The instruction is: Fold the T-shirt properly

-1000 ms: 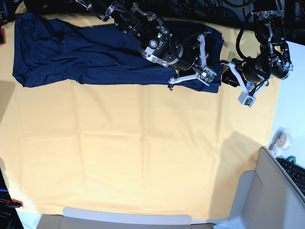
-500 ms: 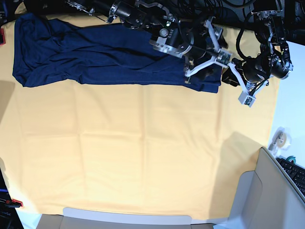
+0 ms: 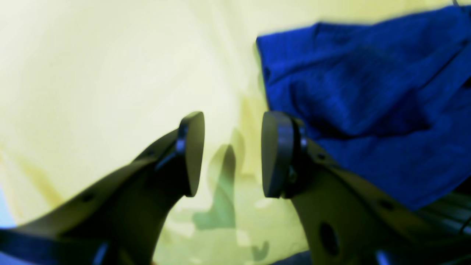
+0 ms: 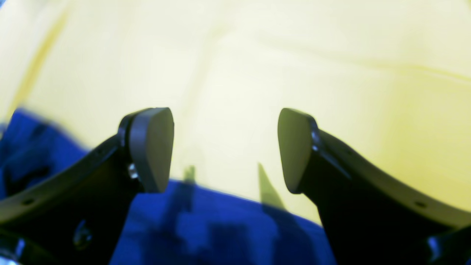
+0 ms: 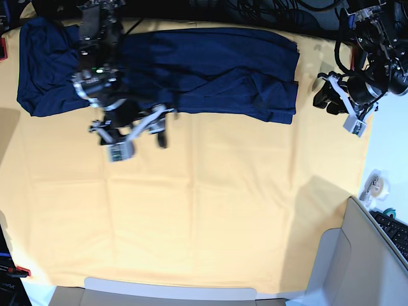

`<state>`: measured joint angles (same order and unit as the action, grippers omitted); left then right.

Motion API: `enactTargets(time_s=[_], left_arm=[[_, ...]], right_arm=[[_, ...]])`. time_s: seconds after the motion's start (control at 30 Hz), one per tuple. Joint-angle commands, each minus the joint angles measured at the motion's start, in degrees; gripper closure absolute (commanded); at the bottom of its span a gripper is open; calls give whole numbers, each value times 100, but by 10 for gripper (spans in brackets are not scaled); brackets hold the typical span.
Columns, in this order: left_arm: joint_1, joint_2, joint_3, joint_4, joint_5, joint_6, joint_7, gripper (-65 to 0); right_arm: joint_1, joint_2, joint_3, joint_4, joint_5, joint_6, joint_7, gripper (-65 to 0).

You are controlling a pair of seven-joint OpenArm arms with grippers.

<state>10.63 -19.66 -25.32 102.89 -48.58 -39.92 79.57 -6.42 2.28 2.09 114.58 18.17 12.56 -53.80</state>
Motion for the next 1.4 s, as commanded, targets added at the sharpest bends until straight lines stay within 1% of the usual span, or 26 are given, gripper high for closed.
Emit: enactTargets(time_s=[0.0,0.1,0.2,0.3,0.4,0.53,0.83,0.97,1.03,1.13,1.2,1.3,1.37], left_arm=[[58,1,-39,54,-79,-8,43,-255],[84,168,-4,-175,-79,-8,43,-255],[93,335,5,-623,-87,-8,43,-255],[198,397,13,-746,-114,-8,43,-255],[216,450,13,-755,-334,-8,43,-255],[216,450,145,-755,-544,-8,43,-255],[49,441,66,-764,-571,-8,43,-257],[-57,450,-233,-773,-571,-8,43,-260],[-57,450,-312,-781,-606,-8,43,-289],[-48,450,-329,-975,-923,-8,43,-372],[-39,450,-312,-1212,-1169,-8,43,-405],[181,450,-277,-1564,-1617,-8,43,-401],[277,458,-268,-1669,-1784,-8,43,-401]], right_arm=[[-66,-31,341,115,147,15,119,-428],[-251,-48,1264,115,605,15,110,-428],[-418,-22,2002,115,1150,15,101,-428],[-541,5,2477,98,1528,23,101,-428],[-655,5,2776,98,1642,23,101,-428],[-743,5,2943,71,1633,41,101,-428],[-822,5,2952,62,1633,41,101,-428],[-910,-13,2952,62,1633,41,101,-428],[-910,-13,2952,62,1633,41,101,-428],[-989,-4,2952,54,1633,50,101,-428],[-998,-4,2952,54,1633,50,101,-428],[-1024,-4,2952,54,1633,50,101,-428],[-1024,-4,2952,54,1633,50,101,-428]])
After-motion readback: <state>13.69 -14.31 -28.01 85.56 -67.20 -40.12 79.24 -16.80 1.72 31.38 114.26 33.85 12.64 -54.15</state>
